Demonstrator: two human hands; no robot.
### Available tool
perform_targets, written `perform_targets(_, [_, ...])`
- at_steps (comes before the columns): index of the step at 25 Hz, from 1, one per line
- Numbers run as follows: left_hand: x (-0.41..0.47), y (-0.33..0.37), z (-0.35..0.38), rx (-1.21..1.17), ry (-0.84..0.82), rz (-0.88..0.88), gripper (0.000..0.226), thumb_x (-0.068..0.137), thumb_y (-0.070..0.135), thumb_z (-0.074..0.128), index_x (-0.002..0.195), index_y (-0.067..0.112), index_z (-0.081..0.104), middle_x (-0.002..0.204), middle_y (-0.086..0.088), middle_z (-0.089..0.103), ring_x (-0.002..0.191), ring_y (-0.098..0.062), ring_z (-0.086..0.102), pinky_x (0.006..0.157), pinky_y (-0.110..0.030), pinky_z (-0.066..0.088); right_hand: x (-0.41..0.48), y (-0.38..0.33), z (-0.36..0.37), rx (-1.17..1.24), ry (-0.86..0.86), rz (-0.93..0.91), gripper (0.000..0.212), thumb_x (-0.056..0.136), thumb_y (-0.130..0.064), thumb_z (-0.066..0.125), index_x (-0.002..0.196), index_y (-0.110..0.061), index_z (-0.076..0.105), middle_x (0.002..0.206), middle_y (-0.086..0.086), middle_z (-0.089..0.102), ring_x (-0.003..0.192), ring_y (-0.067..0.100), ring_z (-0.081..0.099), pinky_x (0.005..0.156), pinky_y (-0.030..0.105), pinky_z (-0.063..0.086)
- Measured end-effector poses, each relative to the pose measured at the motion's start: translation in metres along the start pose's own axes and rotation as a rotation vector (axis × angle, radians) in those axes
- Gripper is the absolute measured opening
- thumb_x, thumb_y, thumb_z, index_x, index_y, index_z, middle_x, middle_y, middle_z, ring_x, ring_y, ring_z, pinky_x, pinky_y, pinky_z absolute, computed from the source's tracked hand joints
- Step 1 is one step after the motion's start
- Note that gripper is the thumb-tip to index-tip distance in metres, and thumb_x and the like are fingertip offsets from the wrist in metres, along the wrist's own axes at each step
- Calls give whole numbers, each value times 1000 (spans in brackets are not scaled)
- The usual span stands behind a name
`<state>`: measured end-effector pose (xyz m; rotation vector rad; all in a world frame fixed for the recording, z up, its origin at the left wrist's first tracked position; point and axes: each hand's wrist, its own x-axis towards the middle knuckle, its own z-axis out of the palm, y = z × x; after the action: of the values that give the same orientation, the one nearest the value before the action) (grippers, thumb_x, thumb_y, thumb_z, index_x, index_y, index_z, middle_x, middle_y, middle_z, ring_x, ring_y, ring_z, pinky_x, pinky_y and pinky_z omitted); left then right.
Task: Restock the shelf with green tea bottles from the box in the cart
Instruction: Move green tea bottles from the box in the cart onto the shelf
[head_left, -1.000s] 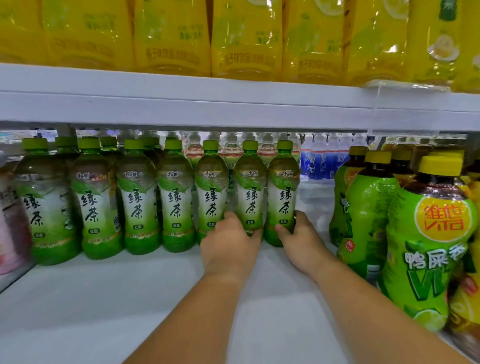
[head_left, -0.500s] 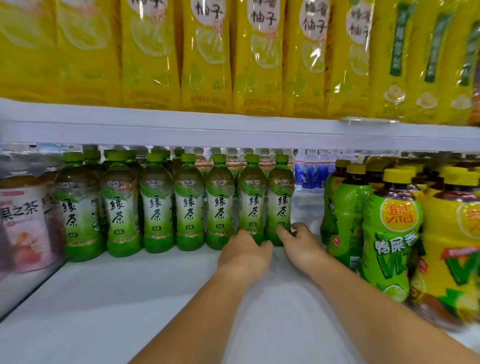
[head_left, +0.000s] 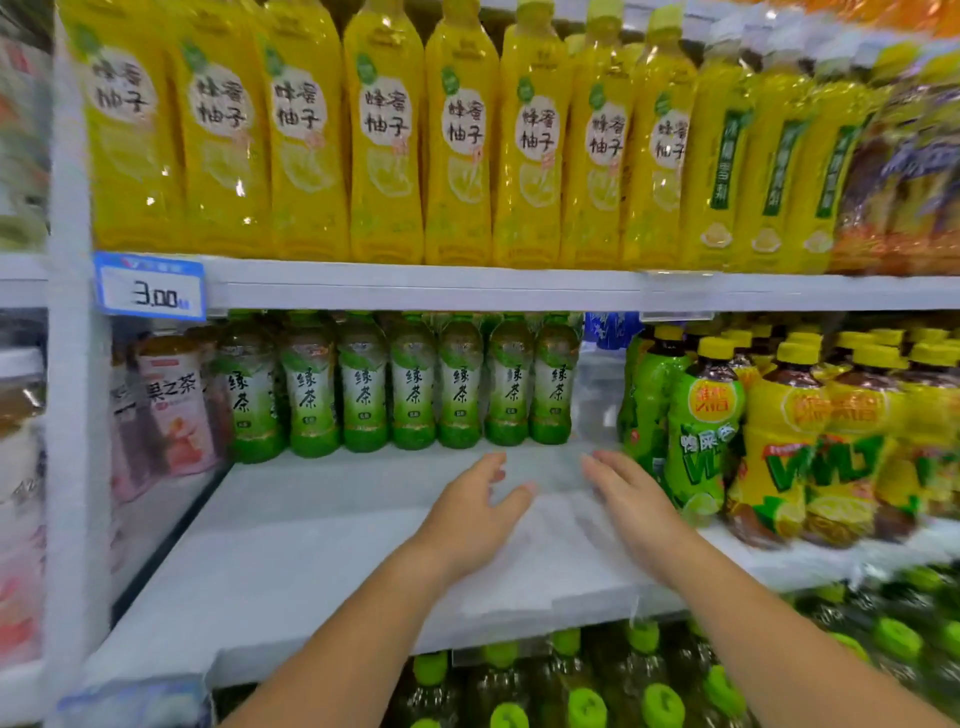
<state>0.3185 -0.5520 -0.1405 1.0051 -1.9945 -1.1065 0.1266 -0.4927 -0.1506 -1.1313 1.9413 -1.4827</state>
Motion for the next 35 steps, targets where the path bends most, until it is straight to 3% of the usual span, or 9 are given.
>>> perform_targets(5, [-45, 24, -3, -84, -23, -92, 57, 95, 46, 63, 146, 27, 47, 137, 12, 55, 124, -9, 53, 101, -27, 43, -51, -15, -19, 29, -75, 127, 38, 100, -39, 56, 134, -23, 59, 131, 2, 64, 122, 20, 59, 111, 42, 42])
perform_targets(9, [-92, 48, -3, -130, -62, -221, 32, 99, 37, 61, 131, 32, 60, 131, 18, 60, 113, 1, 58, 80, -9, 47, -105, -31, -48, 69, -144, 269, 30, 102, -37, 54, 131, -31, 58, 131, -1, 63, 124, 18, 57, 101, 34, 44])
perform_targets(11, [-118, 56, -3, -184, -63, -299, 25, 100, 34, 61, 124, 33, 65, 126, 17, 65, 110, 2, 61, 87, -16, 53, -130, -36, -61, 77, -181, 318, 25, 102, -38, 54, 126, -35, 58, 133, -1, 62, 126, 17, 56, 110, 39, 43])
perform_targets(13, [-141, 71, -2, -214, -85, -404, 26, 99, 32, 63, 124, 29, 66, 122, 15, 68, 107, 5, 63, 95, -25, 54, -152, -45, -79, 70, -223, 406, 29, 102, -36, 54, 131, -33, 57, 136, -1, 60, 127, 15, 55, 114, 43, 40])
perform_targets(19, [-196, 161, -9, -180, -217, -570, 39, 100, 29, 61, 138, 19, 57, 130, 8, 63, 105, 9, 58, 74, -3, 47, -223, -102, -129, 39, -304, 577, 40, 104, -30, 53, 143, -22, 51, 123, -10, 58, 117, 10, 54, 97, 27, 39])
perform_targets(24, [-223, 241, -20, -117, -291, -592, 38, 100, 32, 61, 136, 19, 58, 120, 13, 61, 101, 11, 55, 69, 2, 43, -271, -148, -174, 96, -264, 679, 42, 102, -37, 56, 143, -27, 51, 135, -8, 52, 127, 14, 51, 104, 35, 43])
perform_targets(28, [-237, 273, -27, -85, -423, -601, 40, 100, 38, 60, 137, 23, 57, 126, 12, 61, 115, -4, 58, 87, -15, 44, -306, -175, -215, 150, -168, 771, 38, 95, -51, 59, 131, -40, 55, 145, -8, 51, 135, 17, 49, 114, 45, 40])
perform_targets(30, [-242, 280, -26, -64, -522, -586, 42, 100, 40, 59, 139, 25, 55, 131, 12, 59, 120, -6, 56, 86, -16, 43, -326, -187, -234, 122, -105, 802, 45, 90, -59, 58, 132, -43, 56, 145, -10, 54, 133, 15, 51, 114, 46, 41])
perform_targets(35, [-249, 290, 1, -42, -732, -505, 41, 101, 40, 57, 140, 26, 54, 134, 12, 57, 125, -9, 54, 84, -17, 43, -381, -204, -279, 60, 159, 830, 27, 103, -40, 53, 130, -37, 56, 138, -10, 55, 128, 14, 53, 114, 42, 41])
